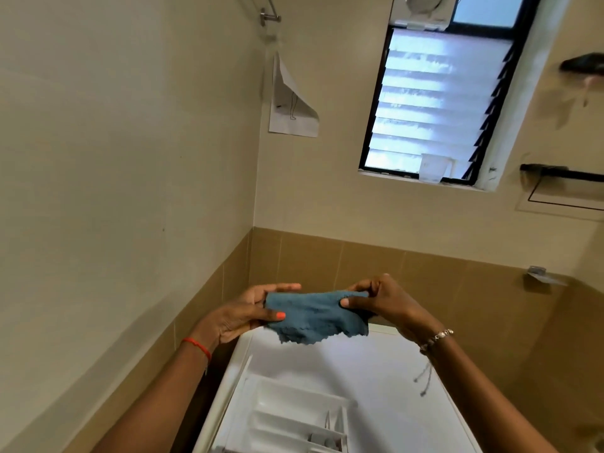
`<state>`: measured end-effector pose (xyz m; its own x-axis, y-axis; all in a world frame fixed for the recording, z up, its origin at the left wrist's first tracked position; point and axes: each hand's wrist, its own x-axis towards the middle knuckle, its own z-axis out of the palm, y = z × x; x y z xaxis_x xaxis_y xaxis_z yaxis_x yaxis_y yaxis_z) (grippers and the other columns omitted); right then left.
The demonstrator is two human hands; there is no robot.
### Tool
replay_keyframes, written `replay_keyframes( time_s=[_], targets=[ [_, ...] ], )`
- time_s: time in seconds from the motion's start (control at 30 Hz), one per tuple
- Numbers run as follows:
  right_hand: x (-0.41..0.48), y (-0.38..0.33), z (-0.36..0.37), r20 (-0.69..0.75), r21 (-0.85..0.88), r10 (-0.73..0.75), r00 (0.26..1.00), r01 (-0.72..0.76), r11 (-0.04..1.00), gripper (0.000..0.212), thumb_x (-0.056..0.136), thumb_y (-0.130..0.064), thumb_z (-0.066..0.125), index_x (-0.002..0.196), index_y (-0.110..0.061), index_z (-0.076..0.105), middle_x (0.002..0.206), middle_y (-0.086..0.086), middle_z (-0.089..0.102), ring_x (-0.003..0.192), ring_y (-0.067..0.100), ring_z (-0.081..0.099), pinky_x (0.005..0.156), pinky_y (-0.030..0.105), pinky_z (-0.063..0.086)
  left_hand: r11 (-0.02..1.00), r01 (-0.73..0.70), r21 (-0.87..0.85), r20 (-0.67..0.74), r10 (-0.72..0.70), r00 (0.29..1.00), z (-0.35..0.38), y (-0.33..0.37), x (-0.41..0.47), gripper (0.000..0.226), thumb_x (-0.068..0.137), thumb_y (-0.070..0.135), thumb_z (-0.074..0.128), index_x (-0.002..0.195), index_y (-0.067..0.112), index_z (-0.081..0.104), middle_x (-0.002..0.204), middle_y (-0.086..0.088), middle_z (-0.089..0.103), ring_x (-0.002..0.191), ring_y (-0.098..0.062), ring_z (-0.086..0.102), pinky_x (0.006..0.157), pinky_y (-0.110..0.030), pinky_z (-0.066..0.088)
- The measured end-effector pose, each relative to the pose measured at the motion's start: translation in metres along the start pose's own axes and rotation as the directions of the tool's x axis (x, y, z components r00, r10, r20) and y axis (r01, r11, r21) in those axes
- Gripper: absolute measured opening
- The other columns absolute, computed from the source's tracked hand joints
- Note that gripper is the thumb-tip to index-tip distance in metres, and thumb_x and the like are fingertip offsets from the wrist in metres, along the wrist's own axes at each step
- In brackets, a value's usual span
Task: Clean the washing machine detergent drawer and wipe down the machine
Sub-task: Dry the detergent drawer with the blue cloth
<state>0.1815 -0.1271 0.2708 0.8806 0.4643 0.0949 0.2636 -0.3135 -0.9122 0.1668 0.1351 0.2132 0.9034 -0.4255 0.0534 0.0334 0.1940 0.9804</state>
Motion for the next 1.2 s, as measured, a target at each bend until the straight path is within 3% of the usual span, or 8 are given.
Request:
replay_keyframes(
  time_s=[0.07,0.2,0.33,0.47,0.63,0.8,1.0,1.2],
  targets=[
    [0.003,-0.004,0.003,-0.025,-0.050,-0.050,0.998,0.049,0.998,0.015,0.080,-0.014,0.070,0.088,-0.002,0.072,0.083,0.013,0.073,0.074,0.020,0.070,0.064,0.024,0.055,0.989,0.081,0.126,-0.001,-0.081,0.997,0.003,0.003,0.003,0.072,0.055,0.013,0.085,0.122,0.015,0.057,0.122,-0.013,0.063,0.112,-0.027,0.061,0.090,-0.033,0.054],
    [0.008,-0.008,0.000,-0.063,-0.030,-0.040,0.997,0.038,0.999,0.023,0.079,-0.014,0.070,0.090,0.006,0.070,0.080,0.019,0.071,0.066,0.021,0.068,0.058,0.026,0.055,0.937,0.064,0.344,-0.132,-0.019,0.991,0.011,0.010,0.008,0.028,0.074,0.001,0.071,0.100,0.007,0.067,0.096,-0.009,0.072,0.087,-0.017,0.069,0.077,-0.021,0.056],
    [0.008,-0.007,-0.007,-0.112,0.122,0.007,0.994,0.007,0.993,0.018,0.074,-0.013,0.071,0.086,0.000,0.071,0.077,0.016,0.071,0.064,0.020,0.068,0.058,0.028,0.057,0.989,-0.084,0.119,-0.236,0.110,0.965,0.012,0.020,0.010,0.025,0.075,0.010,0.072,0.097,-0.001,0.067,0.092,-0.012,0.072,0.078,-0.017,0.070,0.071,-0.023,0.056],
    [0.002,-0.008,-0.006,-0.110,0.370,0.066,0.992,-0.021,0.929,0.028,0.072,-0.013,0.067,0.093,0.006,0.067,0.075,0.019,0.069,0.057,0.022,0.067,0.049,0.026,0.055,0.981,-0.037,-0.189,-0.150,0.009,0.989,0.030,0.021,0.008,0.037,0.081,0.022,0.060,0.109,-0.002,0.062,0.097,-0.015,0.070,0.080,-0.019,0.070,0.072,-0.028,0.057],
    [-0.002,-0.012,-0.006,-0.112,0.572,0.161,0.981,-0.069,0.818,0.038,0.066,-0.004,0.069,0.102,0.003,0.062,0.089,0.020,0.069,0.067,0.024,0.069,0.056,0.028,0.058,0.998,0.047,-0.036,-0.128,-0.052,0.990,0.038,0.026,0.009,0.047,0.074,0.001,0.071,0.118,-0.001,0.055,0.113,-0.018,0.065,0.096,-0.024,0.065,0.076,-0.026,0.058],
    [-0.010,-0.006,-0.003,0.002,0.508,0.253,0.967,-0.219,0.833,0.039,0.063,0.005,0.068,0.101,0.011,0.064,0.102,0.024,0.068,0.085,0.029,0.069,0.076,0.032,0.058,0.997,0.016,0.070,-0.247,0.002,0.969,0.030,0.028,0.011,0.037,0.069,-0.014,0.069,0.100,0.006,0.063,0.094,-0.009,0.068,0.086,-0.019,0.066,0.067,-0.023,0.058],
    [-0.018,-0.008,0.006,-0.266,0.315,0.147,0.953,-0.058,0.947,0.017,0.075,0.016,0.061,0.085,0.005,0.068,0.080,0.014,0.070,0.072,0.021,0.067,0.064,0.023,0.058,0.987,-0.098,0.125,-0.401,0.140,0.905,0.033,0.011,0.016,0.014,0.073,-0.011,0.067,0.080,0.000,0.064,0.071,-0.008,0.066,0.069,-0.020,0.062,0.058,-0.017,0.054],
    [-0.037,-0.003,0.010,-0.364,0.228,0.145,0.920,-0.063,0.972,0.012,0.079,0.003,0.065,0.088,-0.004,0.070,0.080,0.009,0.073,0.069,0.015,0.067,0.064,0.026,0.057,0.998,-0.037,-0.043,-0.280,0.024,0.960,0.043,-0.015,0.018,0.019,0.086,0.014,0.061,0.105,0.014,0.060,0.101,-0.008,0.069,0.095,-0.024,0.065,0.080,-0.045,0.056]
  ],
)
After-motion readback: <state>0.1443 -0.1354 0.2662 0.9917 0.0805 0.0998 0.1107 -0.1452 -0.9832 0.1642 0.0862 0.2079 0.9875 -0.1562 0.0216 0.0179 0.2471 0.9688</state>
